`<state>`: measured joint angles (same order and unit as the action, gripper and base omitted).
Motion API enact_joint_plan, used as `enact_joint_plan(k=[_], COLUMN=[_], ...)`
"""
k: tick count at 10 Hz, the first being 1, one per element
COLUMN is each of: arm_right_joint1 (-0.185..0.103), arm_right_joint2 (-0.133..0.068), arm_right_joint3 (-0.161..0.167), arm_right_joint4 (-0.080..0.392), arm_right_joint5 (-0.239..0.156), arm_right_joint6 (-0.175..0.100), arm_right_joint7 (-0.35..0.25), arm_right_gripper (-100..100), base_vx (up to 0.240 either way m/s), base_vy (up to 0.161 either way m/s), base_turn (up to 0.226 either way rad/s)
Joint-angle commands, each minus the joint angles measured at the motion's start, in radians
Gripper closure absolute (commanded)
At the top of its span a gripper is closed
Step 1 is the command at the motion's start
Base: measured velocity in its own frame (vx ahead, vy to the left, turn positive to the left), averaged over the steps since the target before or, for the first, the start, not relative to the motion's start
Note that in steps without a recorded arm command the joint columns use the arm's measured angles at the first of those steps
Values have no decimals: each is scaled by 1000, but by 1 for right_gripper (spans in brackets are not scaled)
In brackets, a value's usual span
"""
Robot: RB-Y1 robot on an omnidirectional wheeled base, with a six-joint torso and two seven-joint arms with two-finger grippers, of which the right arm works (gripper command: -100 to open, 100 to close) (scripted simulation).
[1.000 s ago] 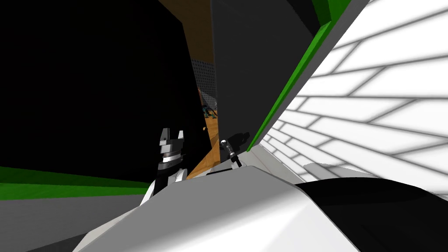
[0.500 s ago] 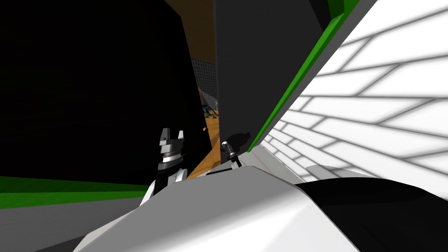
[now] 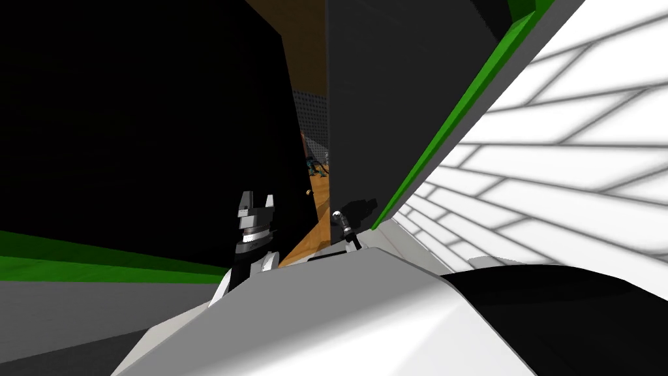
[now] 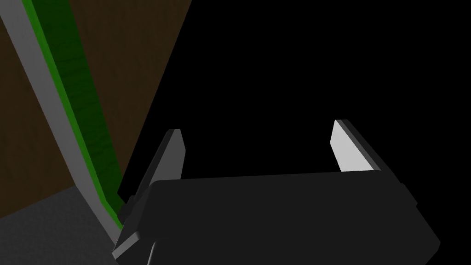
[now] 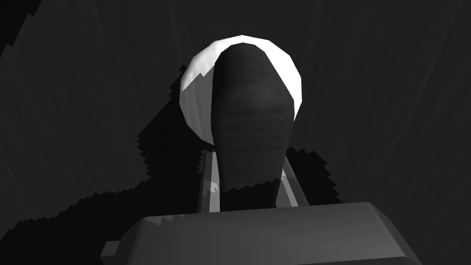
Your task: Push the door open
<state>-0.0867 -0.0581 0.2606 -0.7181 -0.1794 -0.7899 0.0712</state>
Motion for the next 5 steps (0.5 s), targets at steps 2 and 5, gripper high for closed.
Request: enact_joint_plan(k=[2,5], arm_right_joint1=[-21,-29], arm_right_joint2=[-7,-9], arm_right_joint3=[-35,-75], arm_right_joint4=[19,47], arm_right_joint5=[-41,-92], arm_right_joint6=[-30,-49], arm_right_joint7=[29,69], arm_right_gripper=[100,100], base_vx=[66,59], base_vy=[-10,-20], base_turn=[151,166])
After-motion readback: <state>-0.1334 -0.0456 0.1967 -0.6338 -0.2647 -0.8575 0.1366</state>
